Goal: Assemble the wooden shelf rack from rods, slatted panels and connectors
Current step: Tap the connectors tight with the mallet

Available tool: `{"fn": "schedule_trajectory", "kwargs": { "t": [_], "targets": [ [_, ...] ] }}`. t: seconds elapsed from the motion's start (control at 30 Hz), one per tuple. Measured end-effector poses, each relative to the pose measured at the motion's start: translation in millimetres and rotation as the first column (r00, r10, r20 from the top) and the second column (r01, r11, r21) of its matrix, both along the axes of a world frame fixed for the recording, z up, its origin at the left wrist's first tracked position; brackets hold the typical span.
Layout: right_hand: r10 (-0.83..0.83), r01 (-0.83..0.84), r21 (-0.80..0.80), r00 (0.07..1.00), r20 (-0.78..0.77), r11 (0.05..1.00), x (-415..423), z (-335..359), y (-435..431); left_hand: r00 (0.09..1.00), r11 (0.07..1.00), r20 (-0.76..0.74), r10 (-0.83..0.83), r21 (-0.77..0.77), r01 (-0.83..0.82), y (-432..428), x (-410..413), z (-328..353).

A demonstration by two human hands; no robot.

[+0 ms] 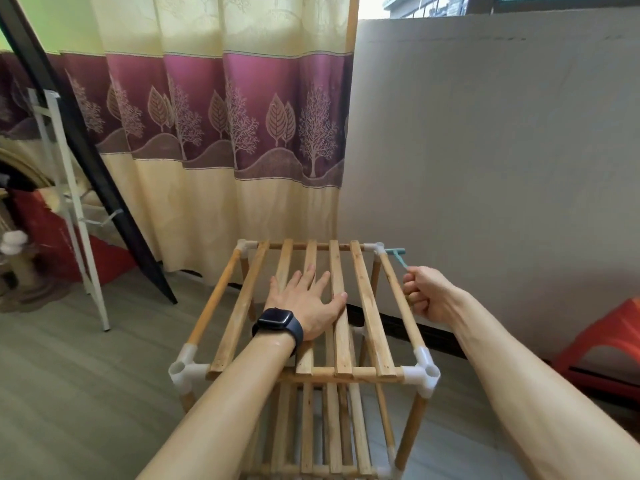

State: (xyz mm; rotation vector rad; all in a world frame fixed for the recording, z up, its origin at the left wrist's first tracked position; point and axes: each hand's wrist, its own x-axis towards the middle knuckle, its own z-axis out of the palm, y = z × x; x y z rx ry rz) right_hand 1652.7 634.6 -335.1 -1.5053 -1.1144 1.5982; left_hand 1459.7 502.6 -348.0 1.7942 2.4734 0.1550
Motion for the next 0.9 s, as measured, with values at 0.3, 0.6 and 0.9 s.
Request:
{"fn": "schedule_trajectory", "kwargs": {
  "t": [0.3,0.6,0.9],
  "targets": [
    [0.011,-0.021,0.069,0.989,0.147,0.997,-7.6,11.9,1.7,1.0,1.0,-0.01,-0.009,-0.015,0.009,-0.5,-0.6,2.6],
    [-0.123,-0.477,0.367,0.469,0.875,0.799,-15.1,39.1,-19.8,1.0,1.0,0.01,-0.013,-0.017,0.013,-1.4,-0.2,2.2],
    [-0.237,-0.519,0.526,0.522,0.819,0.674,-35.6,60.0,-24.4,0.97,0.996,0.229,-0.083,0.009,0.084,-5.6,-12.0,15.4]
  ]
}}
